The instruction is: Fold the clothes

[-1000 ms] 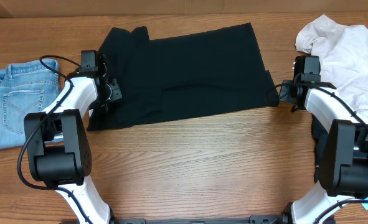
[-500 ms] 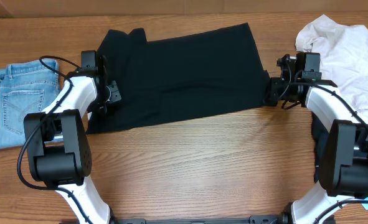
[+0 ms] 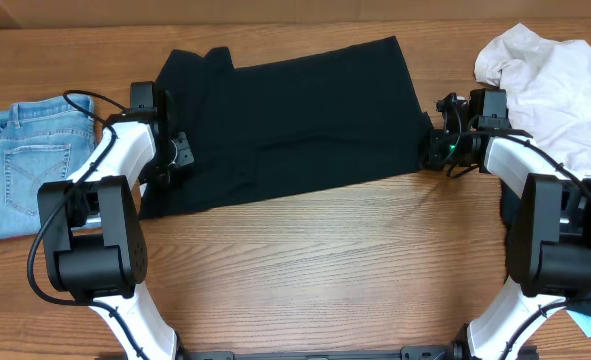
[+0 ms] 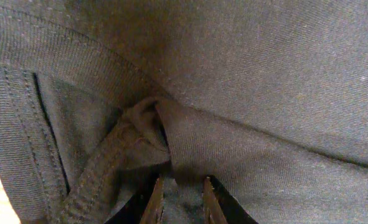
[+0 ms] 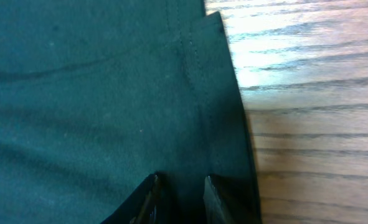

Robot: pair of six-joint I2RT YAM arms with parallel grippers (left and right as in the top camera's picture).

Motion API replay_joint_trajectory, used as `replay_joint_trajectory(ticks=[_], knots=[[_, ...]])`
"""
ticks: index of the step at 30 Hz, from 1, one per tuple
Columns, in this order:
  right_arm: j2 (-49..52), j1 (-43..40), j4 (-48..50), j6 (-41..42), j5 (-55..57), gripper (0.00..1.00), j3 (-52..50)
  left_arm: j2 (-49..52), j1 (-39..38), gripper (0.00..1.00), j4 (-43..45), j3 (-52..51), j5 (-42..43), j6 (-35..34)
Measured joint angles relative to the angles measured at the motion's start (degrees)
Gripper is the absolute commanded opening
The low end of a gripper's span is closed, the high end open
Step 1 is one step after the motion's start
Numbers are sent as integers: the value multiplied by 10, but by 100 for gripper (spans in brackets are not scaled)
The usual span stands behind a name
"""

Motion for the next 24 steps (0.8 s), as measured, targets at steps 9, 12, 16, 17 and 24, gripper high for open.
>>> replay_joint_trajectory(ticks=[9,12,16,17,24], knots=[[2,0,-166,17,-9,20,32,-1,0,28,-27,3,-33,0],[-2,0,-240,34,-13,20,35,-1,0,30,-33,3,-43,2],[-3,0,-315,50,-12,22,35,-1,0,35,-57,5,-58,4],[-3,0,-332,56,-12,22,35,-1,0,36,-68,6,-63,4],[-2,1,-415,84,-3,22,25,-2,0,40,-153,7,-79,4]])
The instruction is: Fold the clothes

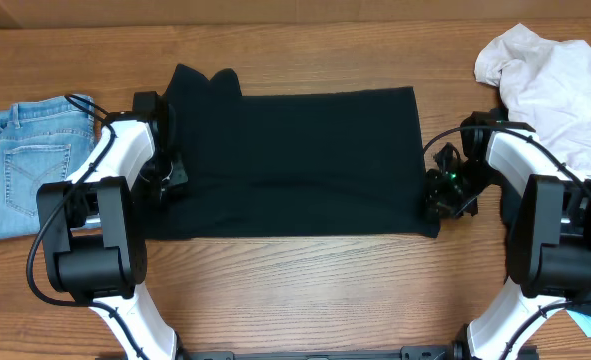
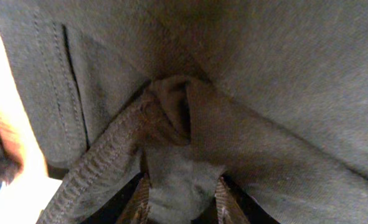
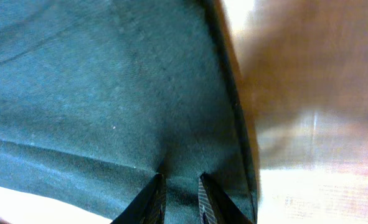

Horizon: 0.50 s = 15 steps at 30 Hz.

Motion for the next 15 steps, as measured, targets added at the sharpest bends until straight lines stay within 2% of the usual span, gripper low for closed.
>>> replay_joint_trajectory(ticks=[9,10,11,15], knots=[[3,0,-23,9,5,22,-2,0,0,41,-11,-1,-4,0],[4,0,-26,9,5,22,-2,0,0,40,-12,-1,-4,0],[5,0,-31,9,7,22,-2,0,0,30,-13,-1,-4,0],[7,0,-37,11,7,22,-3,0,0,28,-42,-5,-4,-2]])
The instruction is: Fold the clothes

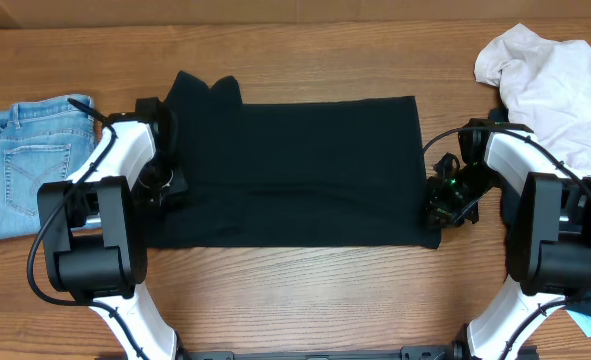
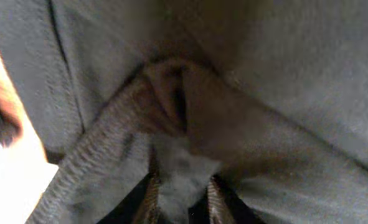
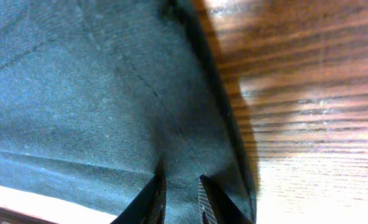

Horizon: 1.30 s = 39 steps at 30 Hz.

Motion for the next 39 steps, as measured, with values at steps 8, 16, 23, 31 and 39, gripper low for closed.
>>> replay_joint_trajectory(ticks=[8,16,23,31,39], knots=[[0,0,9,6,0,22,-2,0,0,23,-6,-2,3,-6],[-74,0,38,9,27,35,-1,-34,0,60,6,-24,1,-6],[-229,0,115,10,22,68,46,-206,3,84,163,-32,35,30],[-240,0,111,10,1,68,49,-149,7,95,214,77,102,99],[-240,0,101,10,-1,68,49,51,18,97,175,288,161,135]])
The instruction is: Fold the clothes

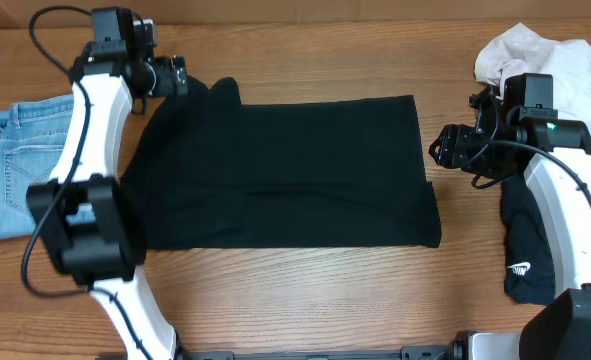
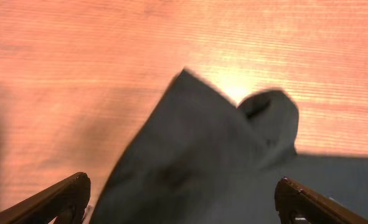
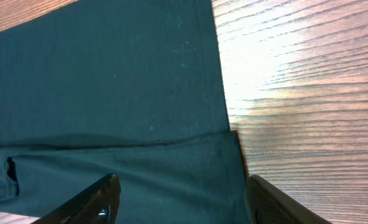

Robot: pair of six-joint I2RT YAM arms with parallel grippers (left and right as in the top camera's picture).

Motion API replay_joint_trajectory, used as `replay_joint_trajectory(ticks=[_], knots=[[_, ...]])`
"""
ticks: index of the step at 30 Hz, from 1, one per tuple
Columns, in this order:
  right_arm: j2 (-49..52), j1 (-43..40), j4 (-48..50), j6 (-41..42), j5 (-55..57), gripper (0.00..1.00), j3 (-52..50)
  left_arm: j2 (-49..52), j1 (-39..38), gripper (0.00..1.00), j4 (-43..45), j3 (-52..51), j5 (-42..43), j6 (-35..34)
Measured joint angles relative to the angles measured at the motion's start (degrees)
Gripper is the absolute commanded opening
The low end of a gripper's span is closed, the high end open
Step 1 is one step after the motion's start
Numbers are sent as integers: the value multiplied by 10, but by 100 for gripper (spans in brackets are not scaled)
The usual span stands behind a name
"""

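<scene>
A black garment (image 1: 285,170) lies flat in the middle of the table as a folded rectangle, a small flap sticking up at its back left corner (image 2: 258,124). My left gripper (image 1: 173,76) hangs open over that back left corner, nothing between its fingers (image 2: 71,190). My right gripper (image 1: 443,150) is open just off the garment's right edge (image 3: 224,112), jaws wide apart and empty. In the right wrist view a second layer's edge shows across the cloth.
Folded blue jeans (image 1: 30,165) lie at the left. A crumpled white garment (image 1: 555,85) sits at the back right. Another dark garment with a white logo (image 1: 523,245) lies under my right arm. Bare wood (image 1: 295,300) runs along the front.
Both grippers were shut on the black garment's left and right edges; now both are open and off it. The left one is at the back left corner, the right one farther back.
At first the black garment lay skewed, both grippers shut on its side edges. Then it lay nearer the front, squared into a rectangle, still held. It stayed so a moment later. Now it lies let go and flat.
</scene>
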Motion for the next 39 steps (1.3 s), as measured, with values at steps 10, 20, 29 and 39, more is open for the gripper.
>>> replay_joint_trajectory(ticks=[10,20,29,39], knots=[[0,0,0,0,0,68,0,148,5,92,77,106,69,28],[0,0,0,0,0,68,0,218,5,86,109,107,86,33],[0,0,2,0,0,67,0,224,4,25,109,111,106,41],[0,0,66,0,3,58,0,225,4,4,59,119,111,42]])
